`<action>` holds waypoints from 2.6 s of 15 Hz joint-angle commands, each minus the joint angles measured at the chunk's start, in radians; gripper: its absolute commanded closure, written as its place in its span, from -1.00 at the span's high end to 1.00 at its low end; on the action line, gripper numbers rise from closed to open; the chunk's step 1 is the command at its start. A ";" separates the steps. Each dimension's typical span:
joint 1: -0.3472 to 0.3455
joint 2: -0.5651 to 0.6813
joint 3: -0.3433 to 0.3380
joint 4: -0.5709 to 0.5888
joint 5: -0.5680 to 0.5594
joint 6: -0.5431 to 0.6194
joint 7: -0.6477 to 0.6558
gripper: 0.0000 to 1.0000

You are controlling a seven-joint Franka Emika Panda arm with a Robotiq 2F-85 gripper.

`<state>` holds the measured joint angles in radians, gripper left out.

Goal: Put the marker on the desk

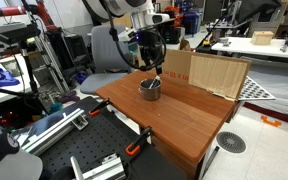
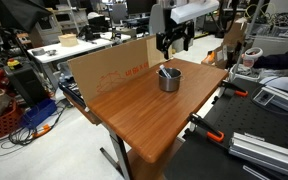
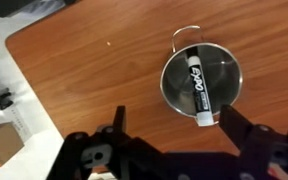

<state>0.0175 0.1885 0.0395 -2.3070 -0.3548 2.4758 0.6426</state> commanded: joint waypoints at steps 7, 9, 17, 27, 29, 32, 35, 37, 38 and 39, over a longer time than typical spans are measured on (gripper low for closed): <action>0.158 0.195 -0.119 0.168 -0.059 -0.026 0.129 1.00; 0.181 0.220 -0.130 0.189 -0.052 -0.031 0.131 1.00; 0.206 0.257 -0.150 0.231 -0.031 -0.055 0.108 -0.31; 0.195 0.239 -0.148 0.223 -0.016 -0.060 0.092 -0.89; 0.191 0.222 -0.146 0.218 -0.004 -0.065 0.088 -0.89; 0.163 0.170 -0.124 0.199 0.054 -0.056 0.035 -0.89; 0.135 0.098 -0.112 0.190 0.138 -0.082 -0.040 -0.89; 0.111 0.049 -0.113 0.189 0.191 -0.121 -0.096 -0.89; 0.099 0.025 -0.121 0.189 0.199 -0.151 -0.113 -0.89; 0.082 0.010 -0.124 0.196 0.209 -0.180 -0.137 -0.89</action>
<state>0.1458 0.2547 -0.0969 -2.0955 -0.1946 2.3586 0.5772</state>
